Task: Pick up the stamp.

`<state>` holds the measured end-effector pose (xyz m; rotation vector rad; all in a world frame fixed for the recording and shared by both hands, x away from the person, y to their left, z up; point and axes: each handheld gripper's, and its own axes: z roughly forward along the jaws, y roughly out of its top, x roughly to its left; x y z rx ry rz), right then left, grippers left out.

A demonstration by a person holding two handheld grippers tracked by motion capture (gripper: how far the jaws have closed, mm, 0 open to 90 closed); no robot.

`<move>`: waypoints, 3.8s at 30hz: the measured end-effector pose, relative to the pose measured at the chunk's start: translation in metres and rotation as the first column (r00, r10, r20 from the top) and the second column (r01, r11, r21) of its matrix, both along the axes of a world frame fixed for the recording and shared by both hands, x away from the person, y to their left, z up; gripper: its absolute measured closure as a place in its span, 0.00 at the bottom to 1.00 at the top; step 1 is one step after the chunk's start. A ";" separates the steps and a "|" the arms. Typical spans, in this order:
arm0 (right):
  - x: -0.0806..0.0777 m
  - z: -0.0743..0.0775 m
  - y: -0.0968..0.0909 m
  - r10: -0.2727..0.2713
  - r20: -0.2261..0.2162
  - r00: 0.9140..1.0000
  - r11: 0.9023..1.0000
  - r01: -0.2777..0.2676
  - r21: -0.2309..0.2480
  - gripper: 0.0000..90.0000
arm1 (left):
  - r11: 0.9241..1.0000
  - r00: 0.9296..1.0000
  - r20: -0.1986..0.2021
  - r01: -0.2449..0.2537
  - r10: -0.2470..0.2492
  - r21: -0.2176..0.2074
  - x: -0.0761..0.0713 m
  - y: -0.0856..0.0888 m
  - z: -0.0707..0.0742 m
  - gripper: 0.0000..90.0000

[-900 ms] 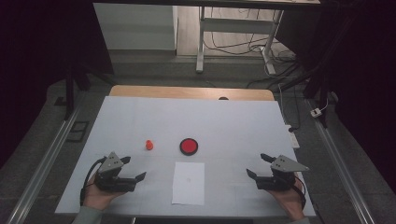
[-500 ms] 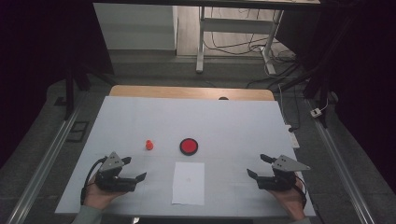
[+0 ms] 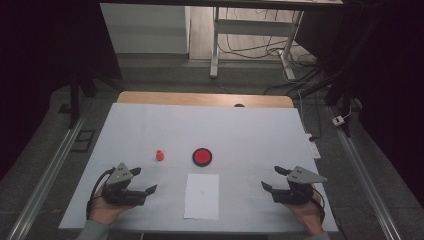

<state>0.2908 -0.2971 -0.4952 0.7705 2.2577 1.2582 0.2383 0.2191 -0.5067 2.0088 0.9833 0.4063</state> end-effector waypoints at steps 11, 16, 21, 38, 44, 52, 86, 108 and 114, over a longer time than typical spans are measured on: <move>0.001 0.000 0.002 0.006 -0.001 1.000 1.000 -0.006 0.009 0.30 | 1.000 1.000 0.025 -0.015 0.015 -0.012 0.007 -0.003 0.008 0.20; 0.001 -0.002 0.000 0.004 -0.006 1.000 1.000 -0.004 0.015 0.30 | 1.000 1.000 0.023 -0.010 0.010 -0.008 0.013 -0.006 0.012 0.21; 0.000 -0.002 0.003 0.006 -0.001 1.000 1.000 -0.006 0.013 0.31 | 1.000 1.000 0.013 -0.003 0.003 0.007 0.021 -0.006 0.013 0.21; -0.003 -0.008 0.006 0.000 -0.020 1.000 1.000 0.000 -0.013 0.33 | 1.000 1.000 -0.015 -0.009 0.009 0.026 0.054 -0.012 0.012 0.22; -0.002 -0.009 0.004 -0.002 -0.025 1.000 1.000 0.002 0.012 0.33 | 0.999 1.000 -0.027 -0.009 0.010 0.034 0.064 -0.017 0.012 0.23; -0.002 -0.010 0.008 0.009 -0.023 1.000 1.000 -0.009 0.010 0.33 | 0.998 0.999 -0.029 -0.021 0.023 0.057 0.079 -0.020 0.011 0.25; -0.002 -0.014 0.008 -0.004 -0.025 1.000 1.000 0.003 -0.012 0.34 | 0.990 0.997 -0.066 -0.030 0.039 0.141 0.123 -0.022 -0.016 0.40; -0.001 -0.015 0.008 -0.002 -0.024 1.000 1.000 0.002 -0.002 0.34 | 0.986 0.997 -0.062 -0.042 0.053 0.163 0.125 -0.018 -0.024 0.66; -0.002 -0.014 0.008 -0.010 -0.024 1.000 1.000 0.010 -0.014 0.34 | 0.987 0.997 -0.062 -0.043 0.053 0.156 0.125 -0.017 -0.025 0.78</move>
